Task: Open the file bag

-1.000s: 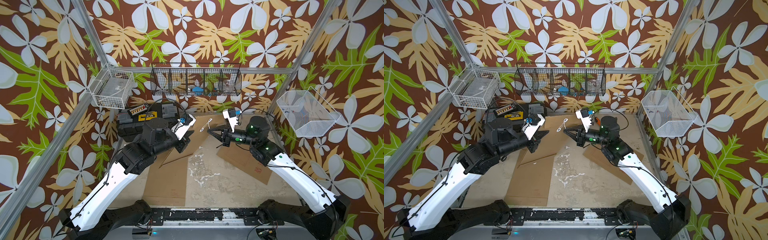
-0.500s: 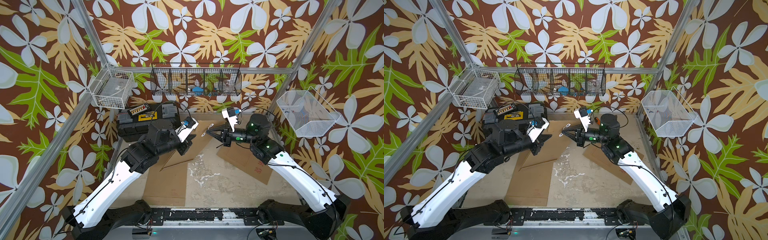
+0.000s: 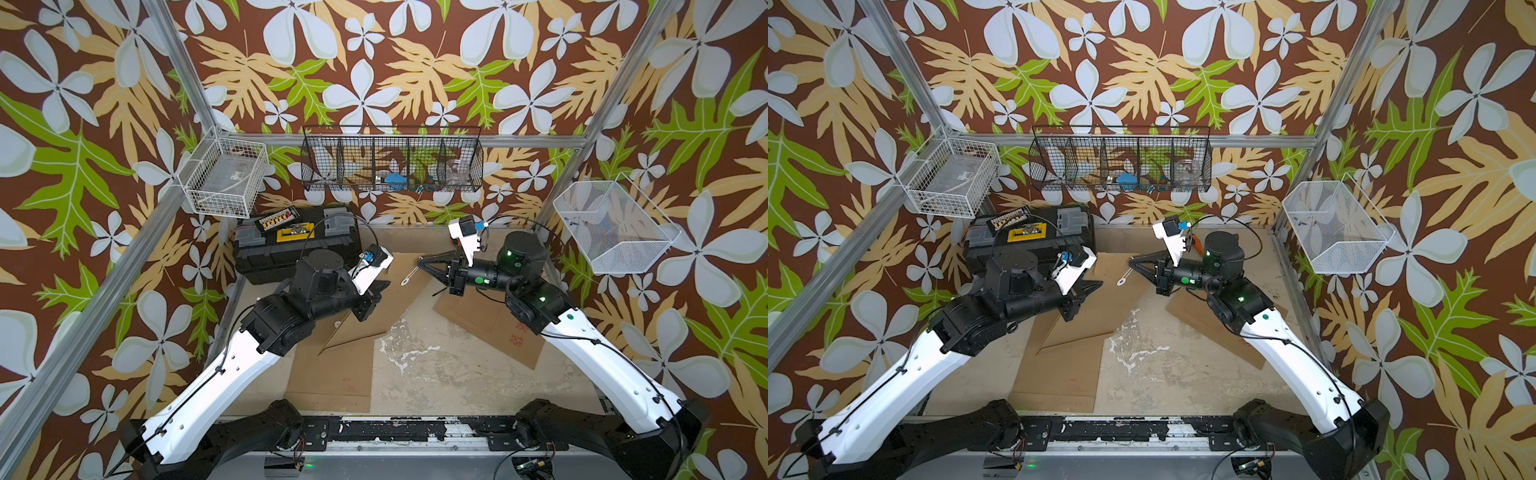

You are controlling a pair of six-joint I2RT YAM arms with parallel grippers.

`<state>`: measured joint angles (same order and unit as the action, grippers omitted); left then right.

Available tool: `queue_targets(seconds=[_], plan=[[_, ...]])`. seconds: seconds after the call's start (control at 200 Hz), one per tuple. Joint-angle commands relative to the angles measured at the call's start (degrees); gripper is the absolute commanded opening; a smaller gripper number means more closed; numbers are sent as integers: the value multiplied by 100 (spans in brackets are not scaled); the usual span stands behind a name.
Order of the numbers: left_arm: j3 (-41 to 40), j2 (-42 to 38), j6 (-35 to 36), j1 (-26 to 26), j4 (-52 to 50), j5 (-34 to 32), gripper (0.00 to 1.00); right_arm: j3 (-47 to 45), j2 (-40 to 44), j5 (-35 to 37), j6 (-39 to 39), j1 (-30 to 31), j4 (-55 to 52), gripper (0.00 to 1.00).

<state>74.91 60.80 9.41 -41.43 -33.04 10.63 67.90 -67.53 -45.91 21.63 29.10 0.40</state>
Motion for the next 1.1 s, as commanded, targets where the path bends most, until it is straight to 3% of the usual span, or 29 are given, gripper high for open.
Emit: queue_targets(seconds=[0.0,0.255,0.681,1.096], plan=[[-79,-73,-122,-5,289,132,0,-22,88,236,-140,-5,-79,0],[-233,-246,-279,-5,406,308,0,-104,333,680,-228,-9,-278,0],[-764,-605,-828,-3,909,589,0,-117,685,1715,-1019,-9,-1218,0],[-1212,-925,-1574,-5,1608,706,0,-333,1031,1937,-1418,-9,-1230,0]])
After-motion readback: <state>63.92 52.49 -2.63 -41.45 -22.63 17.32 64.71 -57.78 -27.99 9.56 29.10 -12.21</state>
